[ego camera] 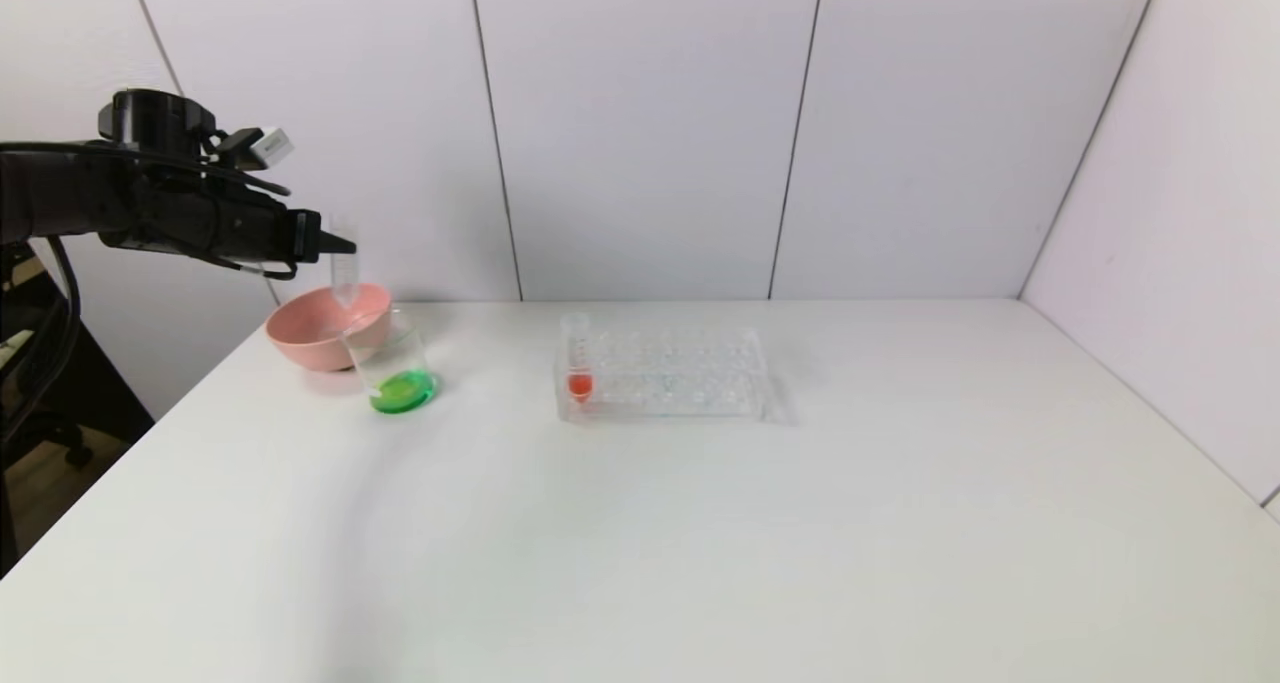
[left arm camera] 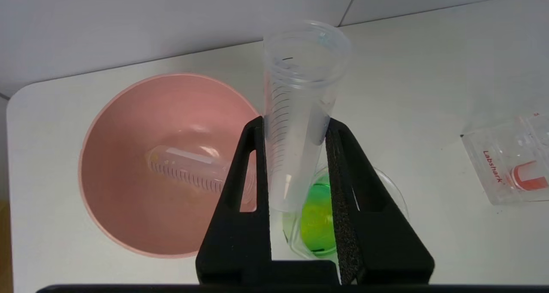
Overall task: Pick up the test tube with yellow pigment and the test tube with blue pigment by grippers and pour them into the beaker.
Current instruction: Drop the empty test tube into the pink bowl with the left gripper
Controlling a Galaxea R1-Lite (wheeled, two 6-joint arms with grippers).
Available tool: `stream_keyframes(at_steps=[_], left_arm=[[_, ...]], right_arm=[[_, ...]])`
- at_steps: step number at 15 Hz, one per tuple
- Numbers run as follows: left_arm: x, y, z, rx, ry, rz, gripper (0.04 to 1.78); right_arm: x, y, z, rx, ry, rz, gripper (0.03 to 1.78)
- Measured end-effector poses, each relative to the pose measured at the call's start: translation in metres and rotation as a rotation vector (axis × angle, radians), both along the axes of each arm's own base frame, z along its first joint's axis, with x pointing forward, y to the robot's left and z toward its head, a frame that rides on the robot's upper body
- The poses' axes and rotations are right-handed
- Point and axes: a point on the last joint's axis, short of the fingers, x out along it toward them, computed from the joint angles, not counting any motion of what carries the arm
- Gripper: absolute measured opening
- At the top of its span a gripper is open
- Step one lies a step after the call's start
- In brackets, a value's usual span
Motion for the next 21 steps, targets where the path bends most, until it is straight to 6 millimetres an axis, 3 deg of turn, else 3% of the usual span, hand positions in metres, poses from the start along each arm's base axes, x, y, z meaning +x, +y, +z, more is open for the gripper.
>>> stream_keyframes(at_steps=[7, 12, 14, 18, 21], left_arm=[[0.018, 0.024, -0.032, 0.006, 0.007, 0.035, 0.42], [0.021, 0.027, -0.038, 0.005, 0.018, 0.035, 0.53], [0.021, 0.027, -0.038, 0.005, 0.017, 0.034, 0.74], [0.019, 0.028, -0.035, 0.007, 0.011, 0.036, 1.39], [0.013, 0.024, -0.022, 0.029, -0.019, 0.02, 1.69]], right_arm=[[0.0, 0.0, 0.0, 0.0, 0.0, 0.0, 1.77], [0.0, 0.0, 0.0, 0.0, 0.0, 0.0, 1.77], [0.0, 0.0, 0.0, 0.0, 0.0, 0.0, 1.77], [0.0, 0.0, 0.0, 0.0, 0.0, 0.0, 1.77], [0.0, 0.0, 0.0, 0.0, 0.0, 0.0, 1.77]])
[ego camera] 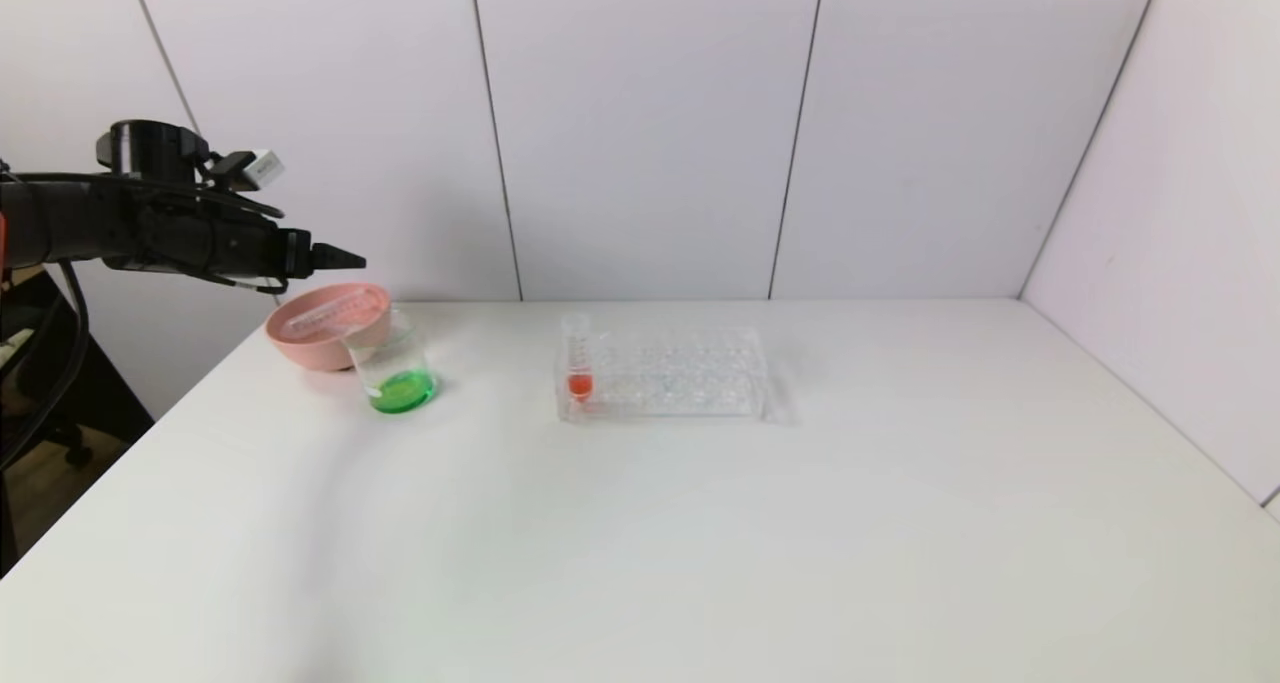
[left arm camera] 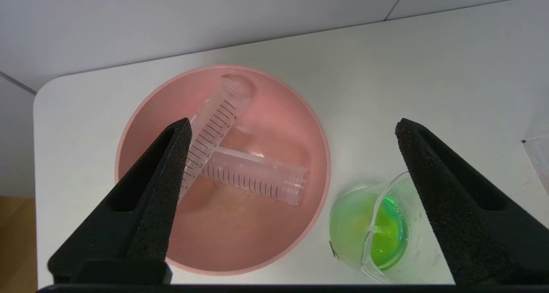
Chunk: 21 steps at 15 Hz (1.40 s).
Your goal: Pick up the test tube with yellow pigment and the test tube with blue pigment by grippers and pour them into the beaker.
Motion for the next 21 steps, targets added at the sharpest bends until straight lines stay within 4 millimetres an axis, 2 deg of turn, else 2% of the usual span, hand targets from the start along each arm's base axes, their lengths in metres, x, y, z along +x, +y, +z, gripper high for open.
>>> stream_keyframes(at_steps=[2, 4, 5, 7, 9, 11, 13, 15, 17, 18, 19, 21], left_arm=[[-0.013, -0.006, 0.025, 0.018, -0.048, -0.011, 1.76], [-0.035, -0.021, 0.065, 0.036, -0.134, -0.03, 1.76], [-0.05, -0.029, 0.089, 0.05, -0.192, -0.038, 1.76], [-0.096, -0.042, 0.143, 0.082, -0.33, -0.041, 1.76], [-0.156, -0.056, 0.194, 0.102, -0.47, -0.04, 1.76], [-0.235, -0.073, 0.239, 0.095, -0.606, -0.037, 1.76], [-0.324, -0.091, 0.264, 0.082, -0.707, -0.039, 1.76], [-0.413, -0.109, 0.266, 0.066, -0.759, -0.051, 1.76], [-0.489, -0.124, 0.247, 0.049, -0.772, -0.078, 1.76], [-0.52, -0.128, 0.231, 0.039, -0.768, -0.101, 1.76], [-0.548, -0.131, 0.21, 0.025, -0.747, -0.124, 1.76], [-0.574, -0.132, 0.17, 0.003, -0.691, -0.154, 1.76]], right_arm=[[0.0, 0.0, 0.0, -0.001, 0.0, 0.0, 1.77], [0.0, 0.0, 0.0, 0.0, 0.0, 0.0, 1.77], [0.0, 0.0, 0.0, 0.0, 0.0, 0.001, 1.77], [0.0, 0.0, 0.0, 0.0, 0.0, 0.001, 1.77], [0.0, 0.0, 0.0, 0.0, 0.0, 0.0, 1.77], [0.0, 0.0, 0.0, 0.0, 0.0, 0.0, 1.77], [0.0, 0.0, 0.0, -0.001, 0.0, 0.0, 1.77], [0.0, 0.0, 0.0, 0.0, 0.0, 0.001, 1.77], [0.0, 0.0, 0.0, 0.0, 0.0, 0.001, 1.77], [0.0, 0.0, 0.0, -0.001, 0.0, 0.0, 1.77], [0.0, 0.0, 0.0, -0.001, 0.0, 0.0, 1.77], [0.0, 0.0, 0.0, 0.0, 0.0, 0.0, 1.77]])
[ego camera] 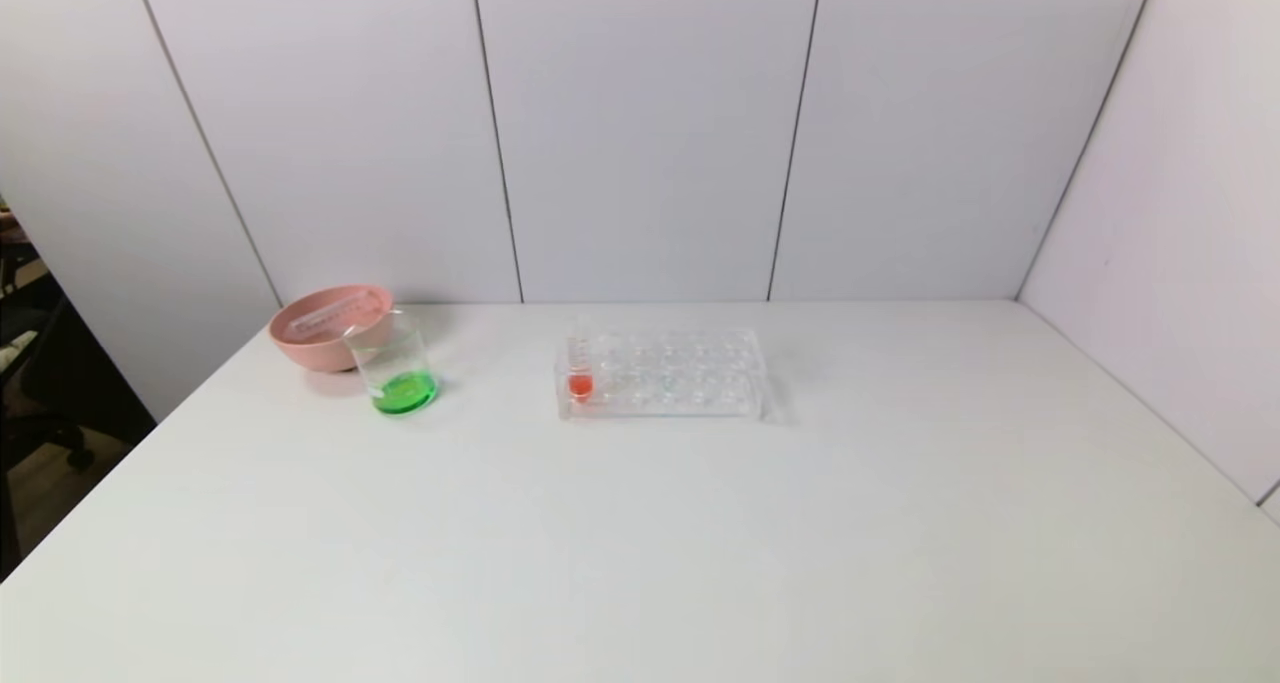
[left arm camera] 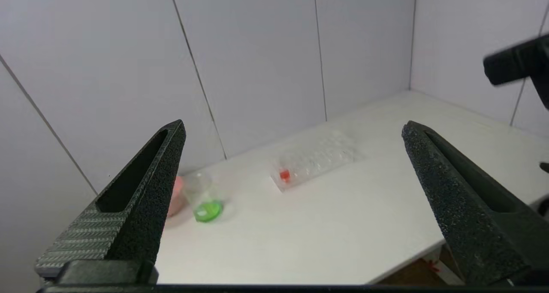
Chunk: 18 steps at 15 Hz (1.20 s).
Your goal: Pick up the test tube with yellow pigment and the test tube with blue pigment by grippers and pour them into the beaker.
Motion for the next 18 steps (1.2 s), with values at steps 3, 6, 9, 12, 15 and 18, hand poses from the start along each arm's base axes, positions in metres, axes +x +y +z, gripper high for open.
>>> stream_keyframes(at_steps=[3, 6, 9, 12, 15, 18], left_arm=[[-0.012, 0.005, -0.055, 0.016, 0.073, -0.027, 1.76], [-0.003, 0.015, -0.122, 0.006, 0.146, 0.087, 1.76], [0.033, 0.021, -0.186, -0.007, 0.177, 0.231, 1.76], [0.075, 0.024, -0.247, -0.04, 0.194, 0.294, 1.76], [0.099, 0.025, -0.286, -0.102, 0.134, 0.329, 1.76], [0.103, 0.027, -0.305, -0.13, 0.199, 0.424, 1.76]], right_arm=[[0.0, 0.0, 0.0, 0.0, 0.0, 0.0, 1.77], [0.0, 0.0, 0.0, 0.0, 0.0, 0.0, 1.77], [0.0, 0.0, 0.0, 0.0, 0.0, 0.0, 1.77], [0.0, 0.0, 0.0, 0.0, 0.0, 0.001, 1.77], [0.0, 0.0, 0.0, 0.0, 0.0, 0.0, 1.77], [0.0, 0.0, 0.0, 0.0, 0.0, 0.0, 1.77]])
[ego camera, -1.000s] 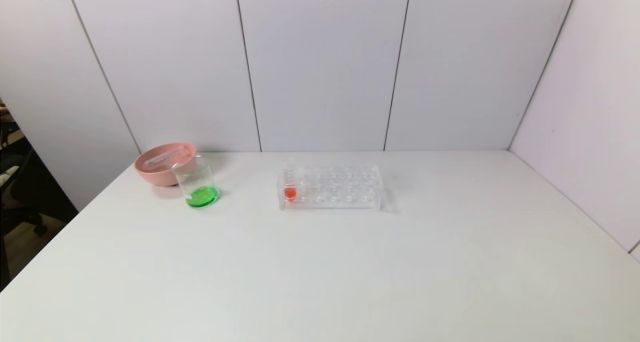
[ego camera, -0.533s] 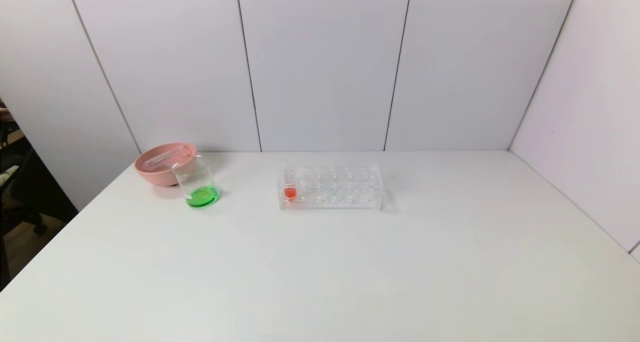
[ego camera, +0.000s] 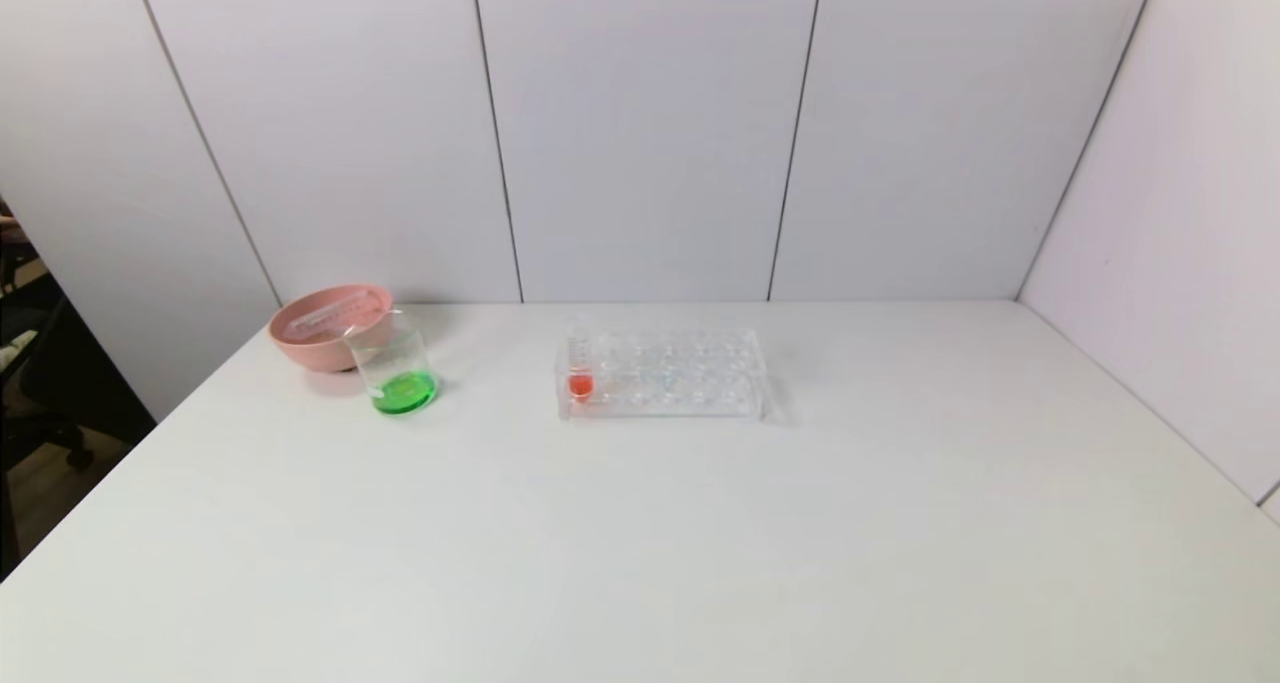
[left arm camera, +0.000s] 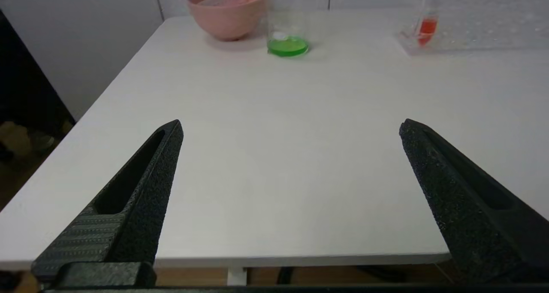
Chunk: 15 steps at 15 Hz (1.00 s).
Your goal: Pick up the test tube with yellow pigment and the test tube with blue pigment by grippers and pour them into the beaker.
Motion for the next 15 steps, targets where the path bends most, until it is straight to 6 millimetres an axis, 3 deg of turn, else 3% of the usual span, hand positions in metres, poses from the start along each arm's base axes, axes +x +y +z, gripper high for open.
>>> stream_keyframes(at_steps=[3, 15], left_arm=[[0.0002, 0.0004, -0.0026, -0.1, 0.014, 0.016, 1.76], [0.0003, 0.0004, -0.0024, -0.099, 0.01, 0.014, 1.76]], right_arm=[[0.0, 0.0, 0.0, 0.0, 0.0, 0.0, 1.77], [0.0, 0.0, 0.0001, 0.0, -0.001, -0.001, 1.77]])
